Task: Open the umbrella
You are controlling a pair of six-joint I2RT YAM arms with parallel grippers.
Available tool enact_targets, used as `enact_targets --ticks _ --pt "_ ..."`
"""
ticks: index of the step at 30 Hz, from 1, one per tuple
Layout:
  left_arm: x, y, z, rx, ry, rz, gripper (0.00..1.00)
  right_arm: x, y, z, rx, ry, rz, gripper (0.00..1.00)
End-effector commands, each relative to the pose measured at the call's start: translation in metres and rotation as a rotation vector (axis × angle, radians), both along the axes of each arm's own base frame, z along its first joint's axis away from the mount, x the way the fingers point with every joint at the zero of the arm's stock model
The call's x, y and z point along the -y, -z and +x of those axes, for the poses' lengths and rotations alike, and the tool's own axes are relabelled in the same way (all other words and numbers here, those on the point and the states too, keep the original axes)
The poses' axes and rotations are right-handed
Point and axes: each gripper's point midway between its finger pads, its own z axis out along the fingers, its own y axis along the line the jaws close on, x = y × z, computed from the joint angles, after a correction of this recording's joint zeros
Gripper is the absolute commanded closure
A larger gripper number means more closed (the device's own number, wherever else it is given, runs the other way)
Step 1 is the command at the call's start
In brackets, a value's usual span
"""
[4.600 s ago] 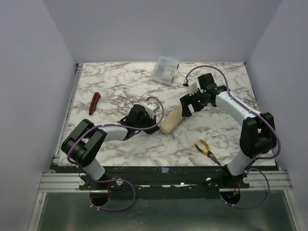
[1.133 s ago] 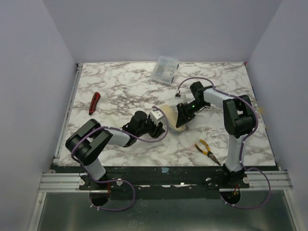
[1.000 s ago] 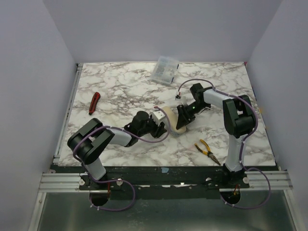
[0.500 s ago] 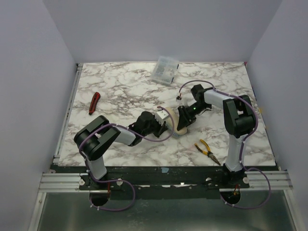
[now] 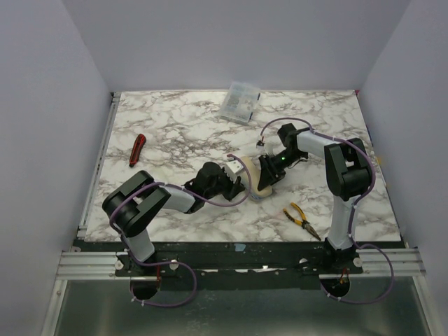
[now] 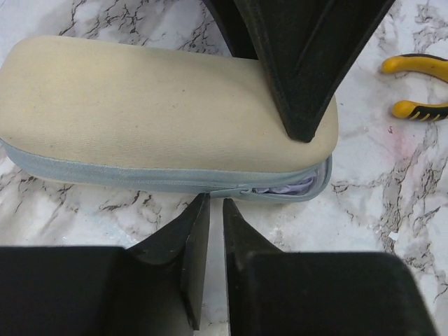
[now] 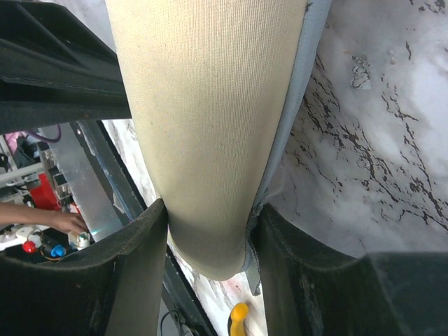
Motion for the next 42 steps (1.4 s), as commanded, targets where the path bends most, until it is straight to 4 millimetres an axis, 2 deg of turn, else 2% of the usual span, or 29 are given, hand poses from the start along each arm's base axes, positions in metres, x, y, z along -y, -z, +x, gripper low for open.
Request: enact_targets --ticks 1,6,10,14,15,18,19,23,29,34,38,40,42 --pt "0.010 -0.010 -0.010 0.021 0.081 -0.036 0.83 0.017 0.036 -0.009 -0.013 -0.037 -0.133 0.68" --pt "0.017 -0.009 -0.014 0.010 0.131 -0.044 0.69 0.019 0.036 -0.009 -0.007 -0.044 -0.140 0.68" --pt "0.017 -0.005 -0.023 0.006 0.172 -0.040 0.67 0.019 0.036 -0.008 0.000 -0.051 -0.142 0.68" --pt "0.015 0.001 -0.022 0.007 0.165 -0.020 0.66 0.019 0.035 -0.006 0.009 -0.053 -0.142 0.68" --pt "0.015 0.002 -0.021 0.000 0.163 -0.016 0.63 0.019 0.035 -0.006 0.009 -0.054 -0.141 0.68" --pt "0.018 0.001 -0.020 -0.013 0.160 -0.020 0.38 0.020 0.035 -0.007 0.009 -0.062 -0.141 0.68" --pt "0.018 0.002 -0.019 -0.018 0.155 -0.016 0.37 0.021 0.035 -0.007 0.012 -0.066 -0.143 0.68" --pt "0.017 0.006 -0.015 -0.015 0.137 0.005 0.48 0.022 0.035 -0.008 0.015 -0.070 -0.146 0.68" --pt "0.019 0.004 -0.005 -0.003 0.100 0.002 0.72 0.021 0.035 -0.008 0.014 -0.064 -0.146 0.68" --pt "0.030 -0.007 0.004 -0.028 0.070 -0.040 0.75 0.021 0.037 -0.009 0.005 -0.054 -0.149 0.68" --pt "0.034 -0.012 0.001 -0.050 0.073 -0.062 0.78 0.021 0.038 -0.009 0.002 -0.051 -0.153 0.68" --pt "0.033 -0.010 0.000 -0.055 0.070 -0.060 0.85 0.021 0.038 -0.008 0.004 -0.049 -0.154 0.68" --pt "0.030 -0.007 0.000 -0.062 0.053 -0.050 1.00 0.022 0.038 -0.007 0.009 -0.051 -0.157 0.68"
